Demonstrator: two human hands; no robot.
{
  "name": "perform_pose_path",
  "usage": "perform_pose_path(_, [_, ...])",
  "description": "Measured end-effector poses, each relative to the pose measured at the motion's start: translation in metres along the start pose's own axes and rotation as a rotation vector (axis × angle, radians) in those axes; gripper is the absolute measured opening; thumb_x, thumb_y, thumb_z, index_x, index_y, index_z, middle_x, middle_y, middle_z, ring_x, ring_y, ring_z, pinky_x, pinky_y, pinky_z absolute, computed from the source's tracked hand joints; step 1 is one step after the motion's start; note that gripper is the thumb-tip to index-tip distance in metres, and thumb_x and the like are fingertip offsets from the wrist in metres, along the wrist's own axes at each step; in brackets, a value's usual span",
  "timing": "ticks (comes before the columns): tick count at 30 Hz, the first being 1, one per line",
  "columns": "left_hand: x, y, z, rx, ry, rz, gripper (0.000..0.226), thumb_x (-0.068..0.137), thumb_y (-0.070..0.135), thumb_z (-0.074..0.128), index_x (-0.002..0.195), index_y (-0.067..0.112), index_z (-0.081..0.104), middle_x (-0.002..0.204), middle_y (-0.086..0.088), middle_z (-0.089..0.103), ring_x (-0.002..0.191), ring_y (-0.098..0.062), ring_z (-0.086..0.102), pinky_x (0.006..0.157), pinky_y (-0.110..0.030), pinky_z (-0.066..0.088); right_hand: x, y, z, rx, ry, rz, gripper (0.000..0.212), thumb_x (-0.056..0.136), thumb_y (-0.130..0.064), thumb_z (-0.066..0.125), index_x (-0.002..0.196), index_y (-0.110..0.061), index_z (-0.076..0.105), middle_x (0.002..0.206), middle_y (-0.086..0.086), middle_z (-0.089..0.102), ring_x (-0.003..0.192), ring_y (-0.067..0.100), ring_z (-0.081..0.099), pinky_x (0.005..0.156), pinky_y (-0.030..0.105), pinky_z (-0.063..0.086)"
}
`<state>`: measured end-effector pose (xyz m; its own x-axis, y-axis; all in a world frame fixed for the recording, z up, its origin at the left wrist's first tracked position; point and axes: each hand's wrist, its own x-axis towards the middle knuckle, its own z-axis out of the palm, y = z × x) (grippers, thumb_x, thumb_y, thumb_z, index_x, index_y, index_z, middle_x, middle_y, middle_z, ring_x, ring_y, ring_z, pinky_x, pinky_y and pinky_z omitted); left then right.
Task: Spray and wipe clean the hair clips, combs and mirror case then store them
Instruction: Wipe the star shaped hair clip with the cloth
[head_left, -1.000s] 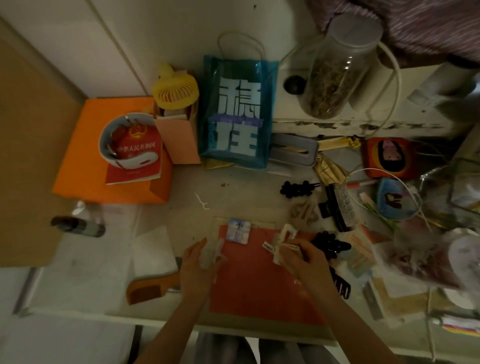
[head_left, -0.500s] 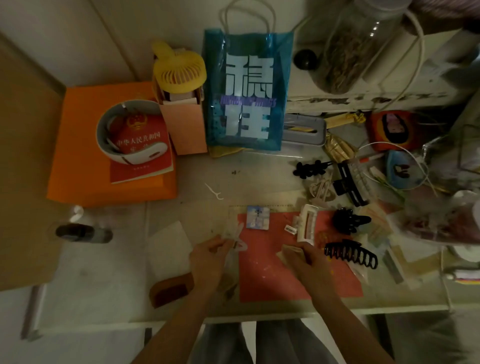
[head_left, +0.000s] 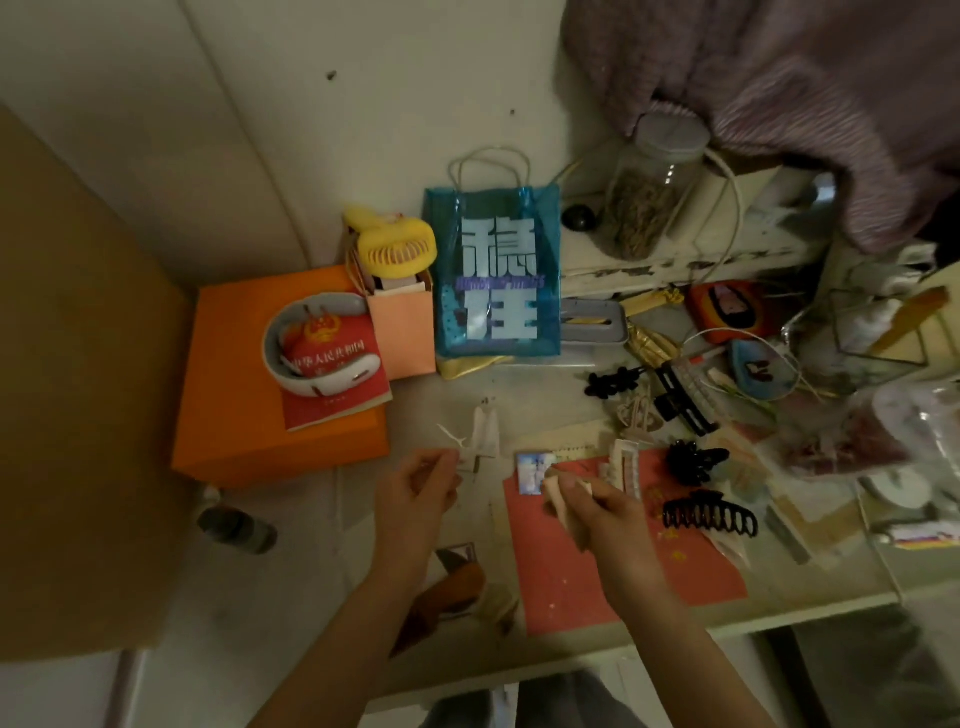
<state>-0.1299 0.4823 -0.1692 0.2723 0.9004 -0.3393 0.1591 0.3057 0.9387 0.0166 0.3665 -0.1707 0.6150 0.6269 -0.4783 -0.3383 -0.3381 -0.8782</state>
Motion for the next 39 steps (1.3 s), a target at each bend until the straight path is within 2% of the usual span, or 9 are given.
perform_pose_path(3, [-0.006,0.032,0.002,-0.016,-0.029,0.108,0.010,0.090,0.021,0.062,0.085,0.017,0.070,0.079,0.002,0.071,0.079,-0.014,0.067,0.070,-0.028,0.057,-0.010,-0.031,0.011,0.068,-0.023,-0.056,0.024,0.092,-0.020,0.059,0.098,-0.002,0.073,0.091,0.025,0.069,0.075,0.024,0.063,0.065,0.030,0.046])
perform_pose_path(5, [-0.011,0.054,0.006,-0.005,-0.044,0.181,0.011,0.090,0.021,0.062,0.084,0.016,0.070,0.080,-0.004,0.070,0.080,-0.020,0.067,0.077,-0.040,0.056,-0.015,-0.052,0.014,0.104,-0.053,-0.129,0.021,0.092,-0.020,0.058,0.101,-0.010,0.073,0.089,0.013,0.074,0.076,0.017,0.069,0.064,0.026,0.051])
perform_pose_path(8, [-0.020,0.082,0.014,-0.008,-0.054,0.277,0.015,0.090,0.023,0.060,0.087,0.011,0.068,0.086,-0.012,0.070,0.087,-0.032,0.067,0.084,-0.054,0.054,-0.022,-0.082,0.016,0.158,-0.082,-0.229,0.022,0.089,-0.022,0.059,0.102,-0.013,0.073,0.092,0.008,0.075,0.088,0.021,0.070,0.075,0.032,0.054])
perform_pose_path(11, [-0.029,0.106,0.024,-0.015,-0.036,0.347,0.020,0.089,0.024,0.061,0.085,0.006,0.067,0.085,-0.015,0.070,0.087,-0.034,0.067,0.083,-0.058,0.052,-0.030,-0.110,0.020,0.165,-0.103,-0.342,0.026,0.082,-0.030,0.061,0.096,-0.013,0.076,0.093,0.007,0.075,0.090,0.018,0.071,0.073,0.026,0.056])
perform_pose_path(16, [-0.041,0.138,0.035,-0.033,-0.042,0.409,0.020,0.082,0.035,0.064,0.077,0.016,0.070,0.080,-0.006,0.071,0.084,-0.026,0.068,0.085,-0.052,0.054,-0.041,-0.142,0.022,0.156,-0.084,-0.443,0.014,0.086,-0.020,0.067,0.096,-0.019,0.076,0.084,0.027,0.068,0.064,0.033,0.058,0.059,0.033,0.049])
perform_pose_path(20, [-0.046,0.155,0.040,-0.054,-0.042,0.469,0.022,0.075,0.045,0.063,0.080,0.024,0.072,0.082,-0.001,0.073,0.082,-0.018,0.070,0.084,-0.050,0.055,-0.043,-0.159,0.019,0.180,-0.059,-0.495,0.011,0.082,-0.014,0.071,0.084,-0.023,0.076,0.070,0.010,0.072,0.059,0.021,0.058,0.046,0.024,0.045])
perform_pose_path(29, [-0.051,0.181,0.048,-0.007,0.009,0.556,0.020,0.076,0.046,0.062,0.075,0.027,0.068,0.079,0.001,0.072,0.078,-0.015,0.070,0.081,-0.047,0.056,-0.048,-0.184,0.009,0.170,-0.119,-0.587,0.016,0.083,-0.005,0.069,0.094,-0.016,0.074,0.081,-0.006,0.075,0.073,0.002,0.069,0.059,0.012,0.050])
perform_pose_path(35, [-0.044,0.195,0.048,0.070,0.028,0.636,0.016,0.092,0.021,0.059,0.077,0.018,0.065,0.079,0.008,0.071,0.074,-0.003,0.068,0.064,-0.022,0.055,-0.050,-0.196,0.002,0.156,-0.169,-0.633,0.018,0.085,-0.007,0.067,0.100,-0.011,0.075,0.088,0.002,0.076,0.080,0.016,0.072,0.062,0.023,0.055])
perform_pose_path(39, [-0.040,0.212,0.044,-0.057,0.014,0.590,0.015,0.092,0.014,0.058,0.082,0.003,0.059,0.079,0.002,0.073,0.073,-0.006,0.070,0.056,-0.016,0.052,-0.046,-0.208,-0.010,0.183,-0.168,-0.633,0.018,0.084,-0.007,0.066,0.100,-0.011,0.075,0.089,0.002,0.076,0.081,0.013,0.071,0.064,0.023,0.055])
